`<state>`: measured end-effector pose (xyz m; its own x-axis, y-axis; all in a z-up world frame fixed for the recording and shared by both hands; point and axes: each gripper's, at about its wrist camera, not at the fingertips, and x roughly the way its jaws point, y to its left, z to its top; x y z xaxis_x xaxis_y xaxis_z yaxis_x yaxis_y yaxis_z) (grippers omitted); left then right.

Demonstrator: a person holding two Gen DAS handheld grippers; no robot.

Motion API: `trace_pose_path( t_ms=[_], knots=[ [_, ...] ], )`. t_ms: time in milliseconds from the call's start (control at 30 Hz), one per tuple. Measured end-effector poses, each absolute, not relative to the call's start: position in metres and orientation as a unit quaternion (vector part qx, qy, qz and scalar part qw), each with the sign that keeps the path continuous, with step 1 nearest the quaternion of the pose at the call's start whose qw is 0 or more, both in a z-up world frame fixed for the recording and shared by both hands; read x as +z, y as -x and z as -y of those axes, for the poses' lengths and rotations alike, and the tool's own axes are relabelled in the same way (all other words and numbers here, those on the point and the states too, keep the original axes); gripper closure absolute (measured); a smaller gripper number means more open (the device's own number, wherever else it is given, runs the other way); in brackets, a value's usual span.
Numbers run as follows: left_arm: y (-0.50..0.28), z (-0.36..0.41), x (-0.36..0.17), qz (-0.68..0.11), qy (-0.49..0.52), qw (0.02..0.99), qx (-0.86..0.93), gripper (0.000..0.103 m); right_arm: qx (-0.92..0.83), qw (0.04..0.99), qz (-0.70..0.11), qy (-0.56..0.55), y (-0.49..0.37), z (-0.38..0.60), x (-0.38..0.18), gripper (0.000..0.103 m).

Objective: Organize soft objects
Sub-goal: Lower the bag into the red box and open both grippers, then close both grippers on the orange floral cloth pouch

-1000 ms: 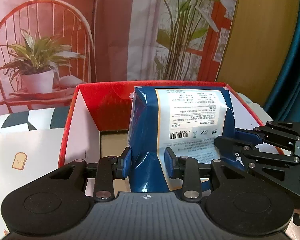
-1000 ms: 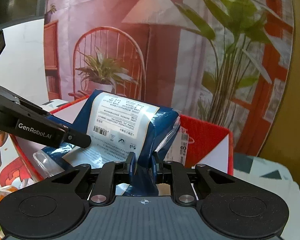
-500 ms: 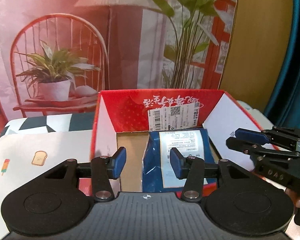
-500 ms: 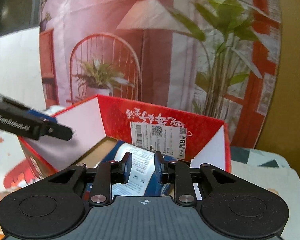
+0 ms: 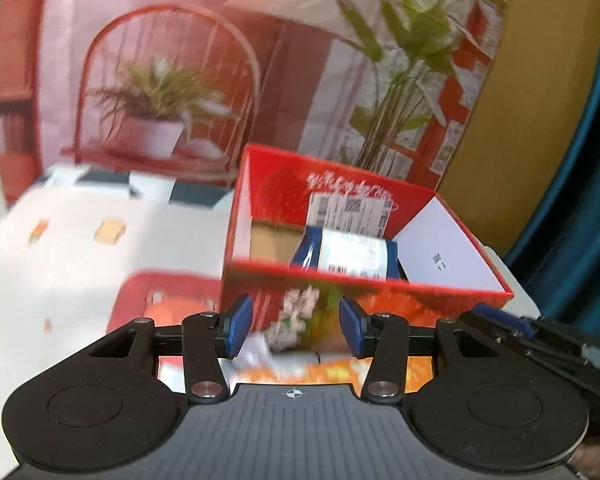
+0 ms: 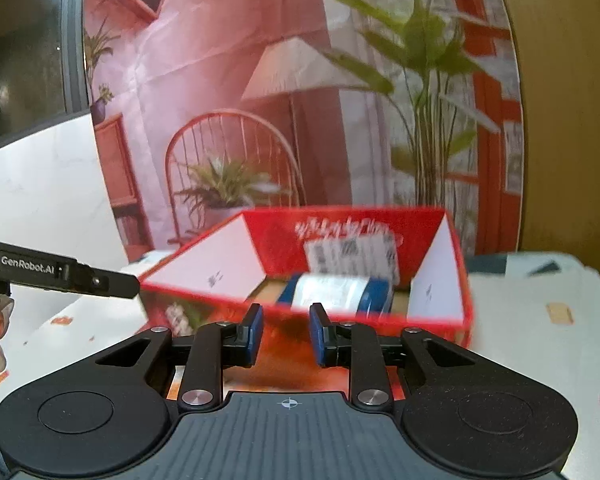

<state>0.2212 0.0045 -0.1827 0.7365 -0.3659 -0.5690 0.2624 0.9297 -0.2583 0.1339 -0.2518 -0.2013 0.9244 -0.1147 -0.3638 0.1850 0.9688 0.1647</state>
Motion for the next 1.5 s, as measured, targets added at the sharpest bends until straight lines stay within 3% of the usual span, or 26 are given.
trace_pose_path(
  t_ms=[167, 433, 867, 1167, 1500],
  knots=[
    [-0.205, -0.01, -0.207, -0.346, 0.104, 0.918, -0.163, 0.053, -0.069, 0.973, -0.199, -0.095, -0.123, 0.233, -0.215, 0.072],
    [-0.189, -0.012, -0.241, -0.384, 0.108, 0.902, -0.163, 0.053, -0.081, 0.962, -0.242, -0.098, -0.117, 0.221, -0.242, 0.071],
    [-0.184, -0.012, -0.263, -0.406, 0.104, 0.895, -0.152, 0.051, -0.096, 0.953, -0.268, -0.103, -0.115, 0.218, -0.258, 0.049],
    [-0.188, -0.017, -0.262, -0.405, 0.125, 0.895, -0.14, 0.046, -0.093, 0.952, -0.27, -0.112, -0.115, 0.222, -0.263, 0.051],
    [-0.185, -0.014, -0.268, -0.394, 0.133, 0.896, -0.157, 0.048, -0.091, 0.949, -0.272, -0.132, -0.117, 0.225, -0.267, 0.052]
  ],
)
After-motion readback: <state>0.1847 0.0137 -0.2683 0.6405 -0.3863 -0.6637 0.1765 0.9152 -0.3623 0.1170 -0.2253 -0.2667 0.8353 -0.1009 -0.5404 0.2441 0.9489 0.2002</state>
